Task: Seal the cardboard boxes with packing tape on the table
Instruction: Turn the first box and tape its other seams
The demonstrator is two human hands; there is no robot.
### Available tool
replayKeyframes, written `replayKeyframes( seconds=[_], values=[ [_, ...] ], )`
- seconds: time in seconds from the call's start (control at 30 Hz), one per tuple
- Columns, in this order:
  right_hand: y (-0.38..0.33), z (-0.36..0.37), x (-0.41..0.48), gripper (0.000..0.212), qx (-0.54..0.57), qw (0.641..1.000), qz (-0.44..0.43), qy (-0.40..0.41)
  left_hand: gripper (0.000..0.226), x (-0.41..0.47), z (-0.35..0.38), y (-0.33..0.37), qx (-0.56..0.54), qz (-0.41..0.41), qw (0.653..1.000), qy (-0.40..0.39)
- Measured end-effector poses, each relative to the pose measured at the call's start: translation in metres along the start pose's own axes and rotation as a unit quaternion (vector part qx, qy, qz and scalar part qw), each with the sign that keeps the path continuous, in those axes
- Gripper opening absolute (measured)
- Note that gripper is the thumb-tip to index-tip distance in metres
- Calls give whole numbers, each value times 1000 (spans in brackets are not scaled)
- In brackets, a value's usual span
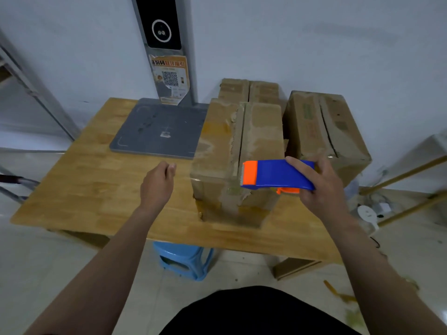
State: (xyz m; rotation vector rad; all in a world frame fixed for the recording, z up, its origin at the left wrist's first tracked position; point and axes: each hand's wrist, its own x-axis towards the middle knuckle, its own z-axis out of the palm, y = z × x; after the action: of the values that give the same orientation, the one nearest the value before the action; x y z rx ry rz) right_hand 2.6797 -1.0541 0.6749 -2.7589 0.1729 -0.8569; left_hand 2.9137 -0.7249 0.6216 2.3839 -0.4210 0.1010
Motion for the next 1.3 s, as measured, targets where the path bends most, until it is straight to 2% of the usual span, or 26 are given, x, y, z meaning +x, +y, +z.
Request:
replayKeyframes(
  seconds=[0.23,0.57,0.77,0.93,1.03,1.1,1.17,1.23,1.3],
  values=[
    [-12,-1,-7,54,-30,1000,2,1,41,-2,14,-8,-15,1,1000,1],
    [-25,2,-3,67,-60,997,41,-4,38,-1,47,1,-50,-52,997,-16],
    [-30,4,-3,57,-50,996,73,-2,39,-6,64,6,-65,-63,995,-32],
    [-31,8,-5,69,-59,995,86,7,32,-6,61,7,-31,-37,998,-45],
    [-31,10,-6,74,-58,994,92,11,29,0,58,6,-3,-66,994,-85],
    [-31,10,-8,74,-55,994,90,12,30,4,56,9,8,-82,994,-66],
    [-33,9,-8,73,-54,995,87,9,27,7,49,20,-44,-86,995,5],
    [-34,8,-8,71,-51,995,84,8,30,8,39,37,-125,-58,989,59],
    [-33,8,-8,72,-51,995,86,9,45,8,30,54,-174,-3,984,44]
  ],
)
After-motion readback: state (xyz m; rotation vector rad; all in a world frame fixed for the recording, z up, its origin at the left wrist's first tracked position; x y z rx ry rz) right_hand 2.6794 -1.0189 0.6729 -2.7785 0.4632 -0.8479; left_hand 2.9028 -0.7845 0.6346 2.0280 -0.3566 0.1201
